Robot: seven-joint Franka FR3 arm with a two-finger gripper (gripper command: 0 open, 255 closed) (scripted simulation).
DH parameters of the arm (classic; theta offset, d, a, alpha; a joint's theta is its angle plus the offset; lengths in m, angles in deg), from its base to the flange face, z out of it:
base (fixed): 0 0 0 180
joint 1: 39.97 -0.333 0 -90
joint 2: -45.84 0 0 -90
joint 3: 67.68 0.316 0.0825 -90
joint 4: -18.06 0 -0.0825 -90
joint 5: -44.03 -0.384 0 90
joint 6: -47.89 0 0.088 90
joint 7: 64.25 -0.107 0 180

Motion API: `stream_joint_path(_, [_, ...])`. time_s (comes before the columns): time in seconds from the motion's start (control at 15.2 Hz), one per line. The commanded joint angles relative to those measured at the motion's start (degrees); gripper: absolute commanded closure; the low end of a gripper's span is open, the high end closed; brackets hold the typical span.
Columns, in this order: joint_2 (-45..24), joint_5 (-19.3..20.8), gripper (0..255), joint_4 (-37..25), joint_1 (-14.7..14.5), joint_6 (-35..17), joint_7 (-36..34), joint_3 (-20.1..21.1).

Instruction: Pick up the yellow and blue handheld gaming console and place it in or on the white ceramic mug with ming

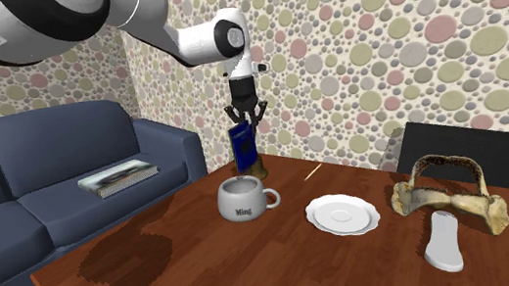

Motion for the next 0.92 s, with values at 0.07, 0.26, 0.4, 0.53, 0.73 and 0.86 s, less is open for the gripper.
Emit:
stream_joint_path(0.07, [-0.5,-0.1,255,1.6,-0.1,-2.1,0.0,0.1])
stream_joint_path(0.26, [-0.9,-0.3,255,3.3,-0.2,-4.2,0.0,0.2])
stream_joint_path(0.4, [-1.3,-0.4,255,4.3,-0.2,-5.6,0.1,0.3])
stream_joint_path(0.53, [-1.7,-0.5,255,5.2,-0.2,-6.9,0.1,0.4])
stream_joint_path(0.73, [-2.2,-0.7,255,6.2,-0.2,-8.4,0.2,0.4])
stream_joint_path(0.86, [-2.2,-0.7,255,6.2,-0.2,-8.3,0.2,0.4])
